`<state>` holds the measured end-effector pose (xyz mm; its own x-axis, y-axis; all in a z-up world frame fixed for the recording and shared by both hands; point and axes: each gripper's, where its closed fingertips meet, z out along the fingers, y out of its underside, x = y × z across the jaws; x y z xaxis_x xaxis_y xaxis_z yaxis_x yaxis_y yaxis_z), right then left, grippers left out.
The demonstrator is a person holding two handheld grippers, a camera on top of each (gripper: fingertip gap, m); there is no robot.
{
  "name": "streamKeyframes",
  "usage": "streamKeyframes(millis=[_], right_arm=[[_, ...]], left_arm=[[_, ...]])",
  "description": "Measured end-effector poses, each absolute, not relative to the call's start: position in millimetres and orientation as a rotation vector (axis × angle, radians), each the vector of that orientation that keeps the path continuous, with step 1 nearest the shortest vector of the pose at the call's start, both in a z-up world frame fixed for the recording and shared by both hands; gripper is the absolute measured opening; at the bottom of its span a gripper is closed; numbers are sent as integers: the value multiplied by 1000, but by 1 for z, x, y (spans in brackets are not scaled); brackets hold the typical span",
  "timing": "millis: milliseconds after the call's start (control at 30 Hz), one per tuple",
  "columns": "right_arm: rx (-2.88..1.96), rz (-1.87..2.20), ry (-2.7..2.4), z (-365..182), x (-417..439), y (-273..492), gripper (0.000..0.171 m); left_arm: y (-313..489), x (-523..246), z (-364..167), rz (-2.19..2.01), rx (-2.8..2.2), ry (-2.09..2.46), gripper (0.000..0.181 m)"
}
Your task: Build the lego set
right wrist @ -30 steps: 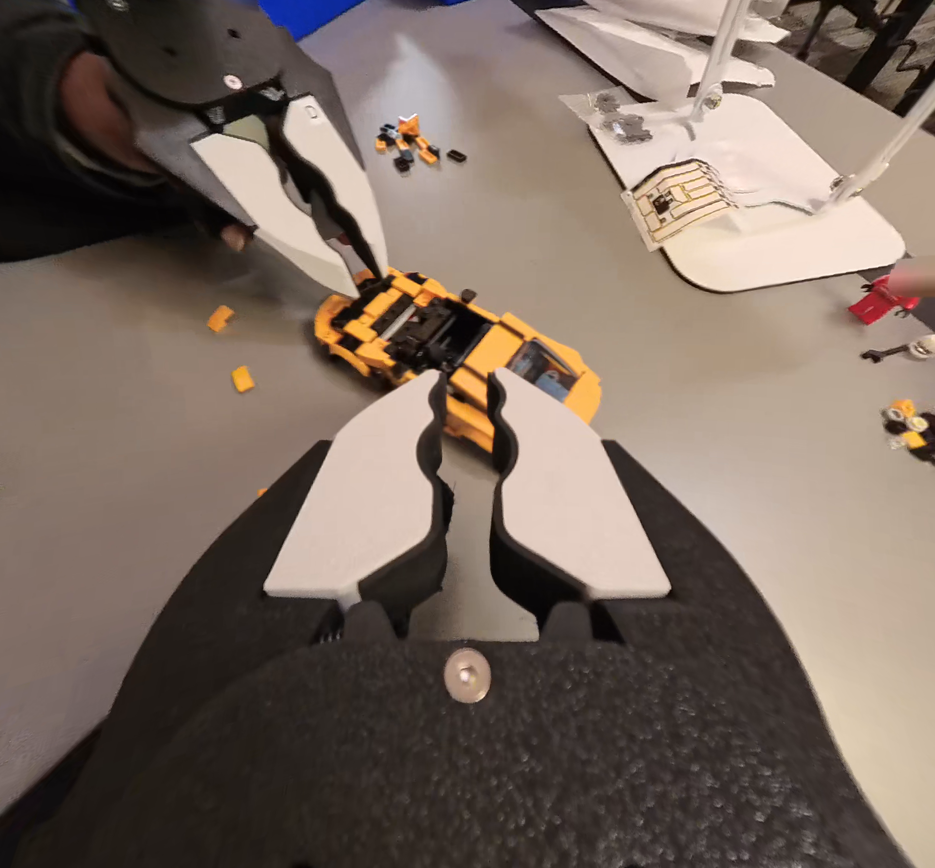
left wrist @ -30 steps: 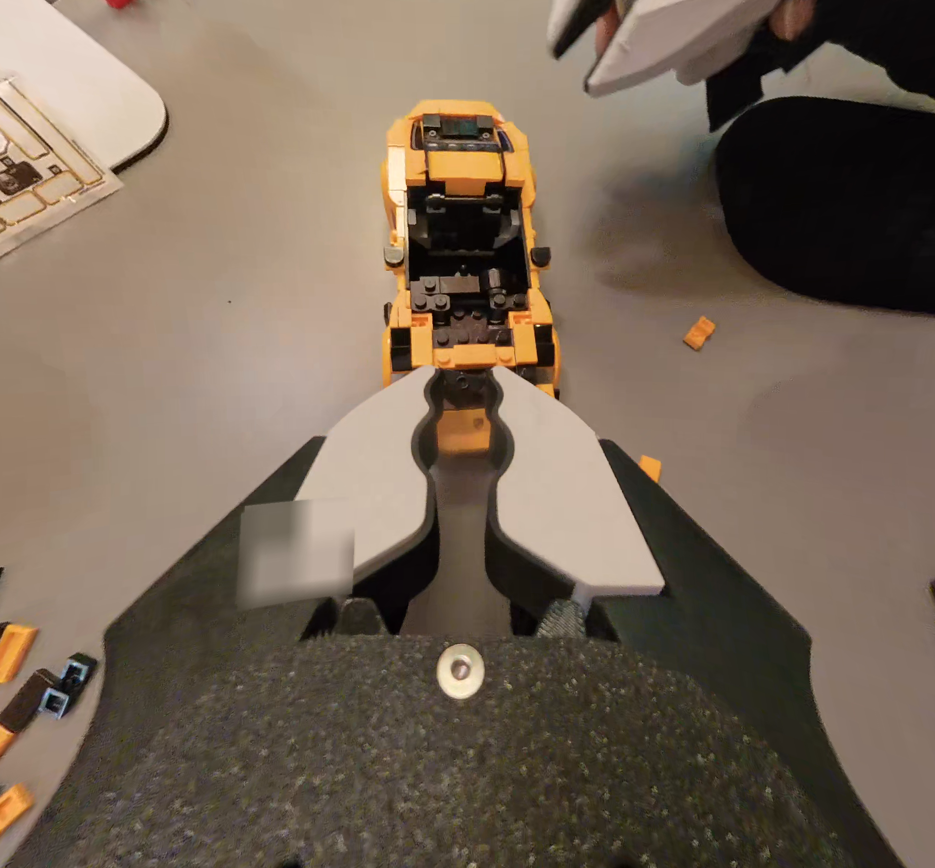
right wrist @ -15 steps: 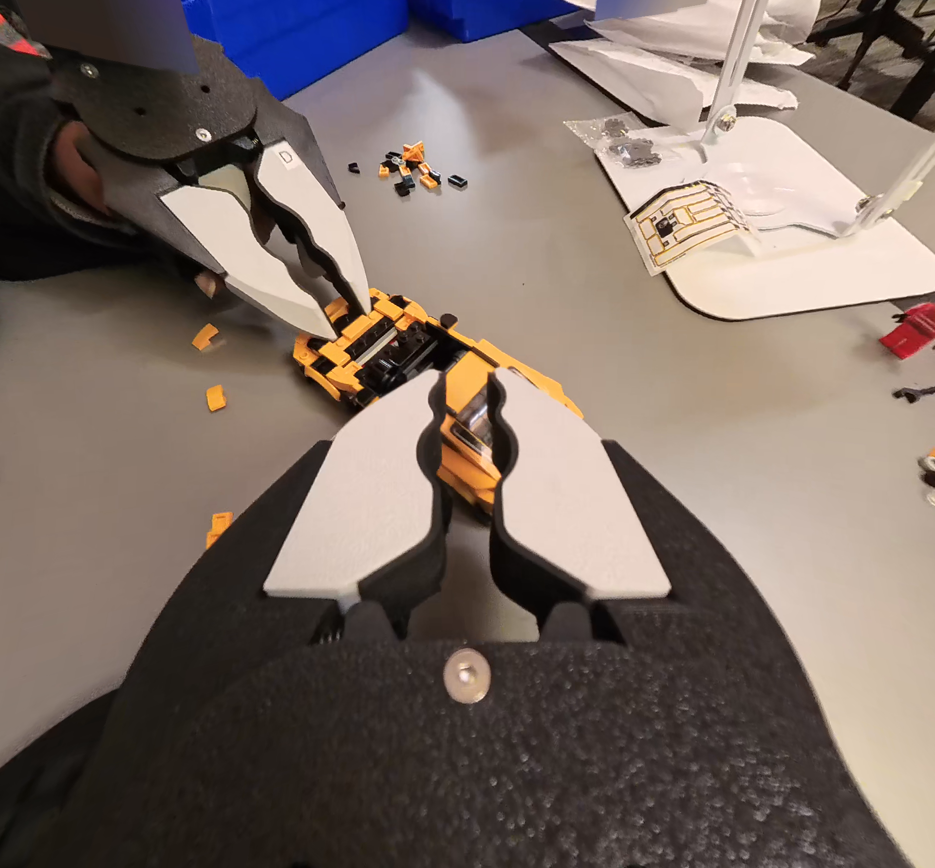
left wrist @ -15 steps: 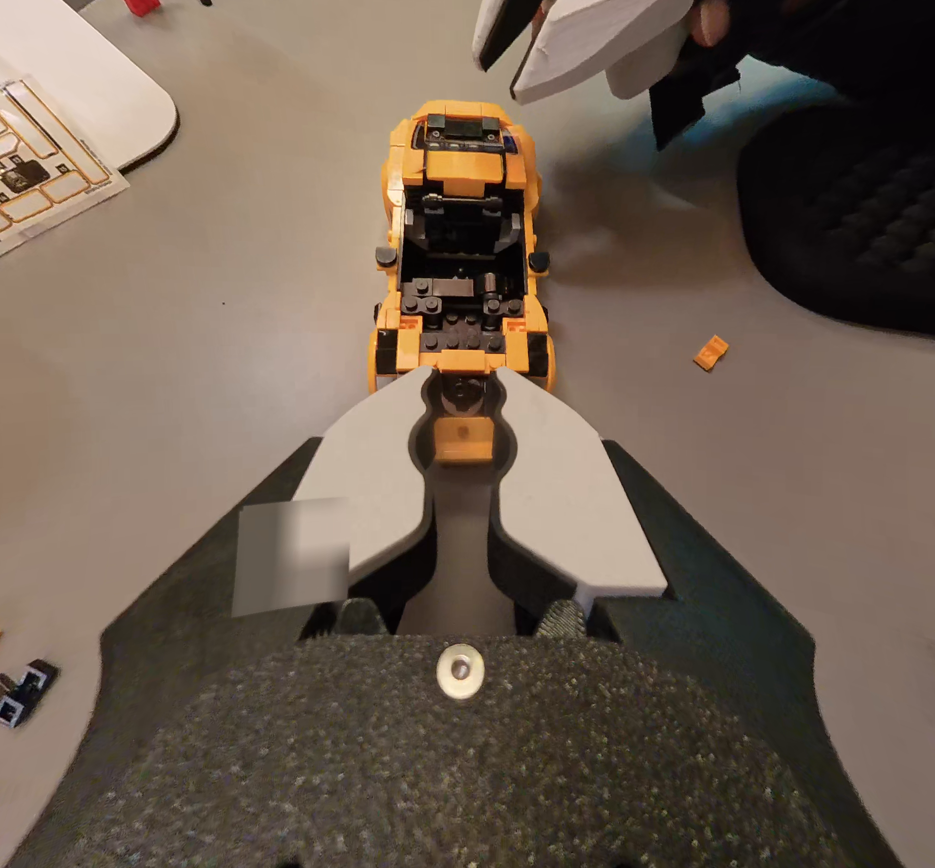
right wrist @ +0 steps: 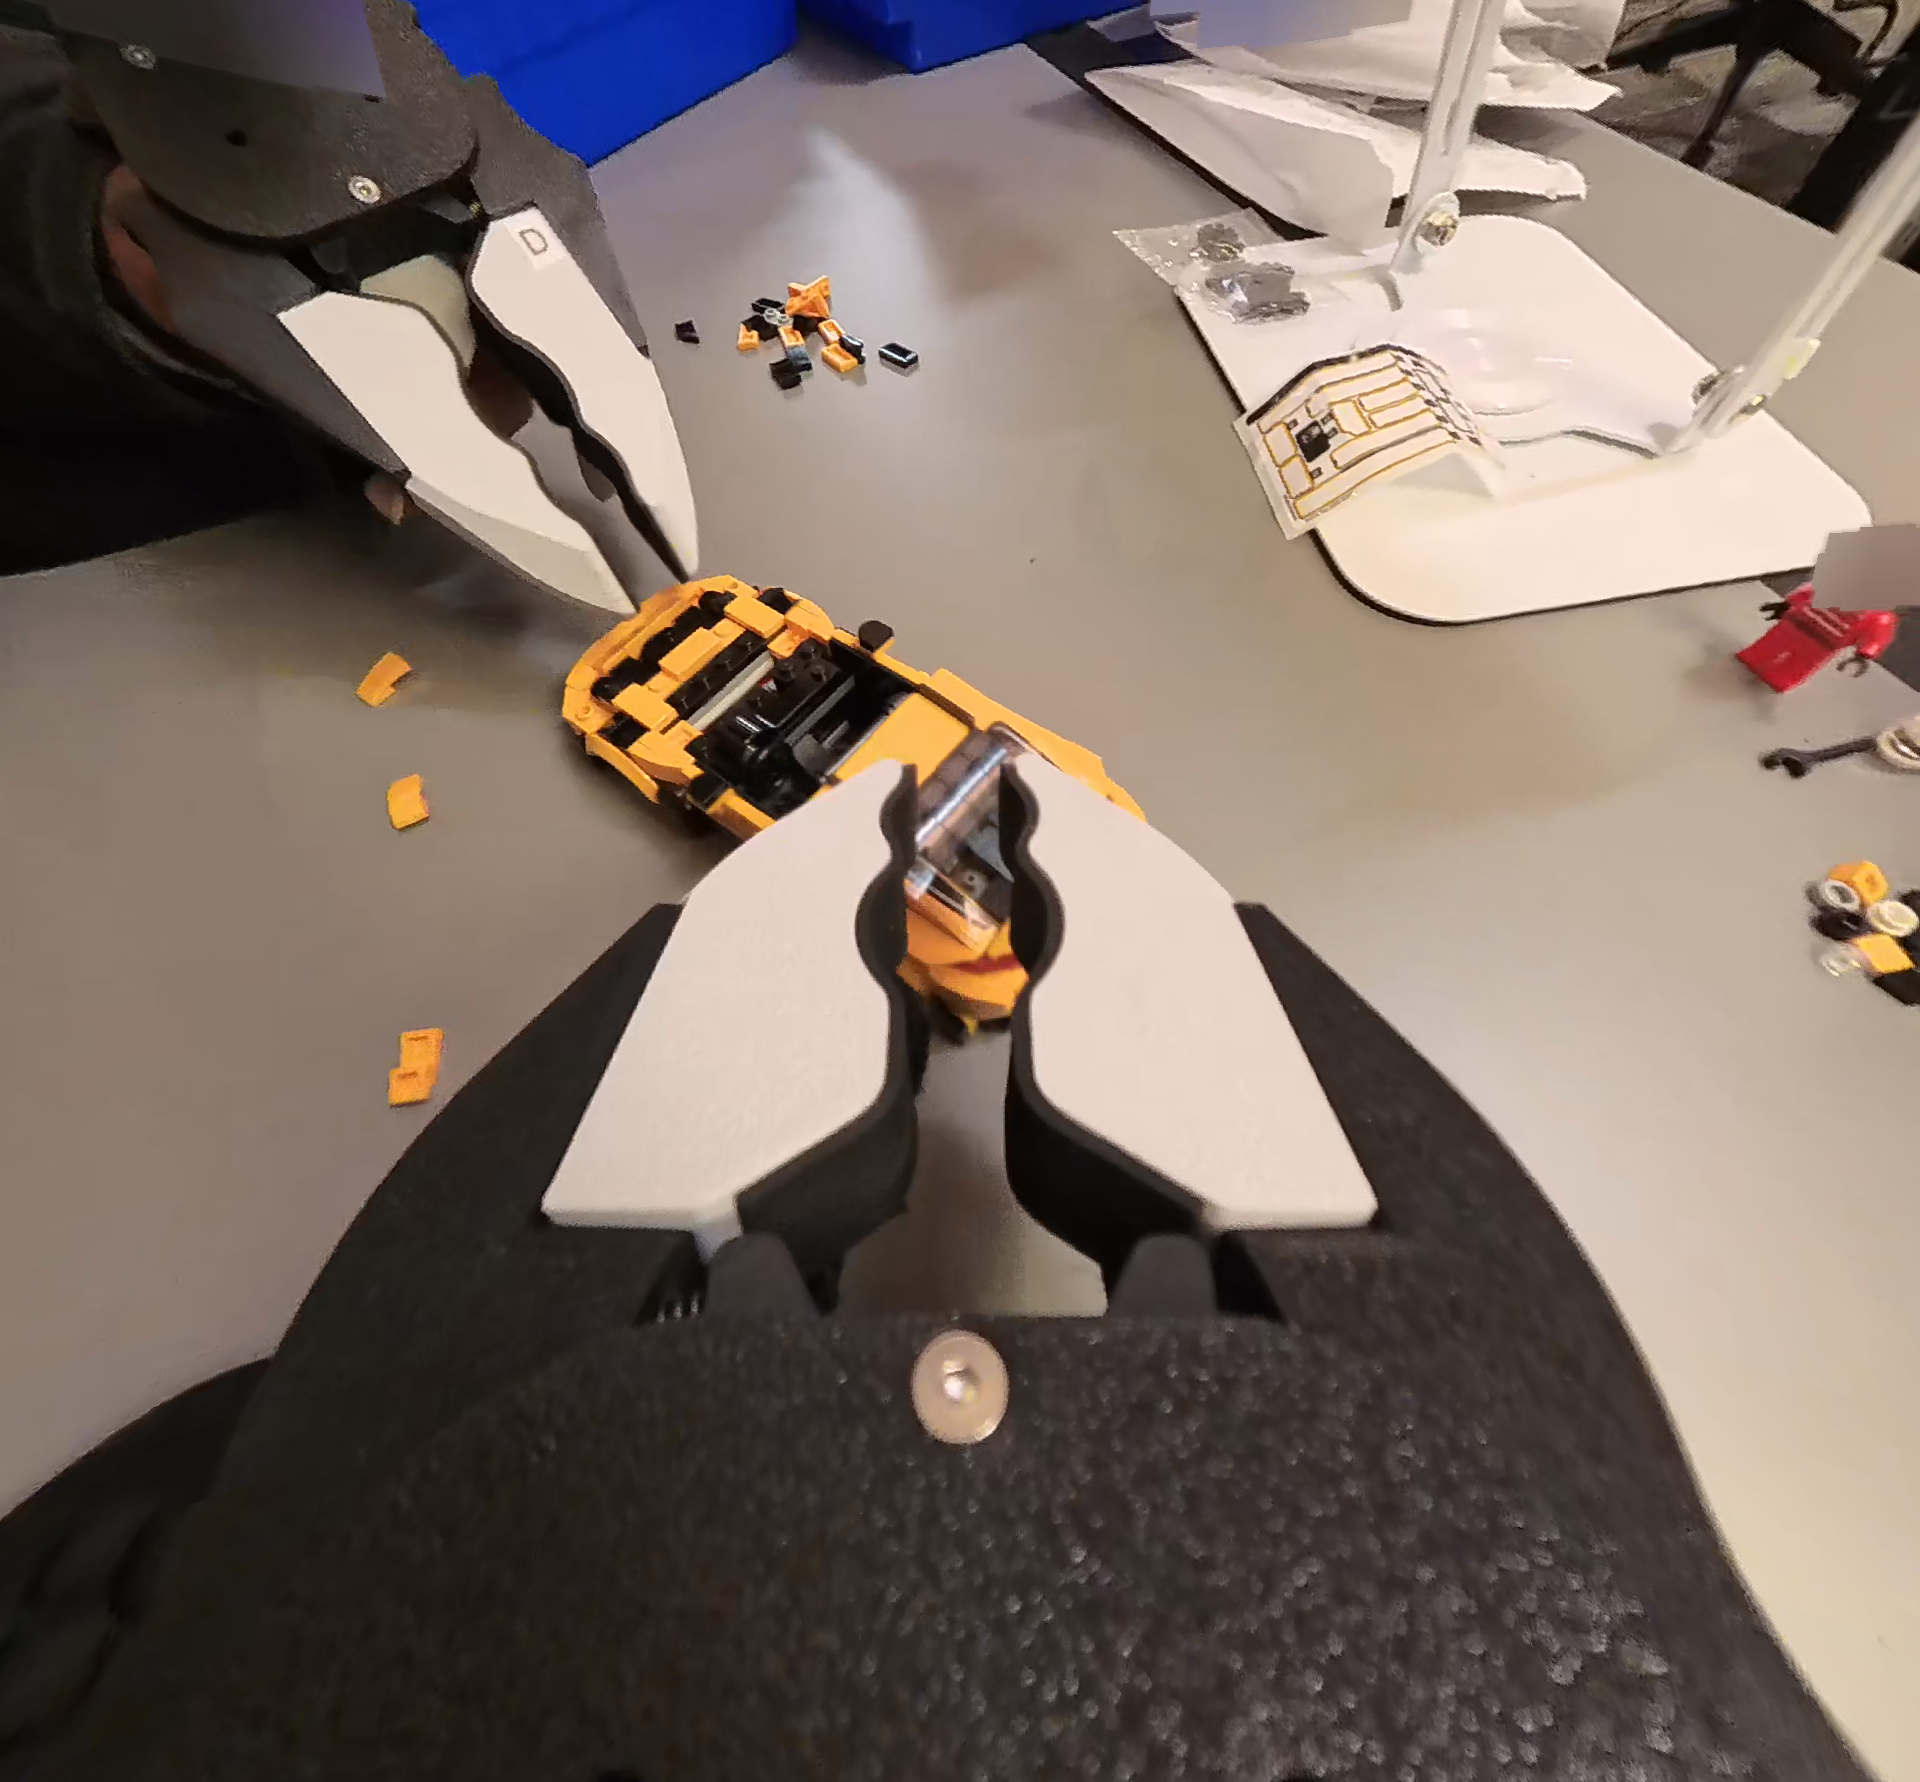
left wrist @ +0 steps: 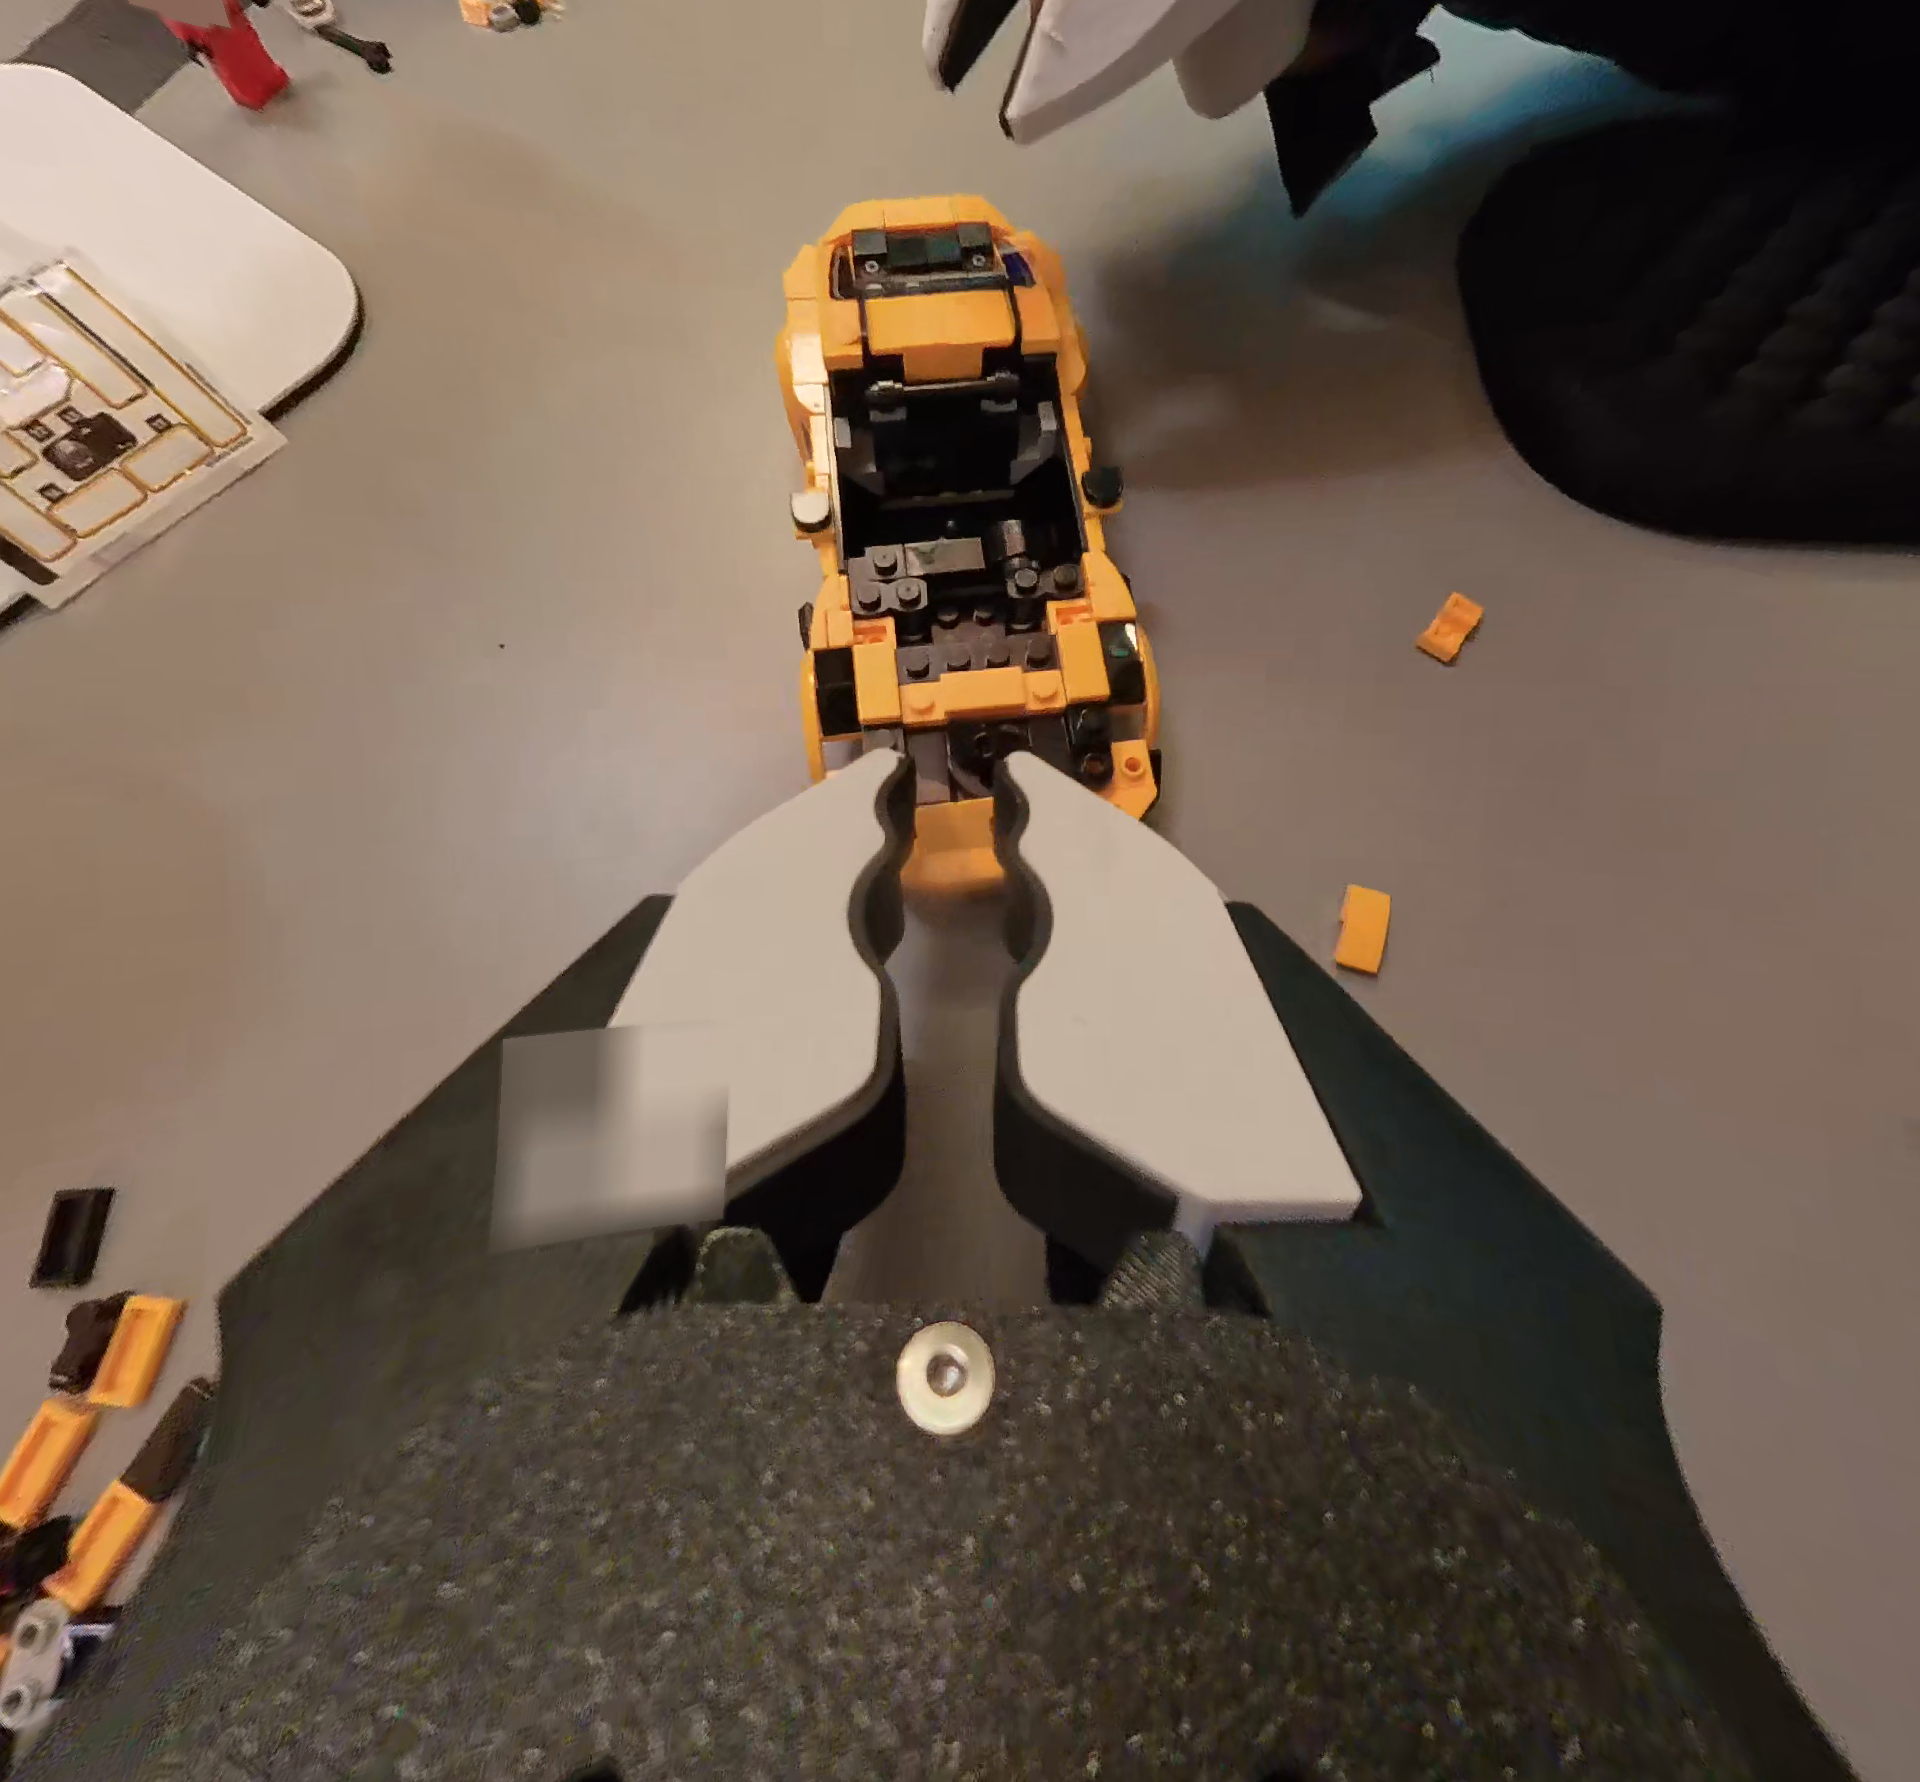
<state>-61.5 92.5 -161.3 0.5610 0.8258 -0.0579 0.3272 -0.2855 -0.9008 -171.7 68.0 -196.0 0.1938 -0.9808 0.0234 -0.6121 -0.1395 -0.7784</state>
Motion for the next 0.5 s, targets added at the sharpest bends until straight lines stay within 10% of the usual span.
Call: streamKeyframes(millis=[500], right_arm=[[-1966,703,-863,-188,-37,105,17]], left_arm=[[63,-163,-203,-754,-1798,1626,4]])
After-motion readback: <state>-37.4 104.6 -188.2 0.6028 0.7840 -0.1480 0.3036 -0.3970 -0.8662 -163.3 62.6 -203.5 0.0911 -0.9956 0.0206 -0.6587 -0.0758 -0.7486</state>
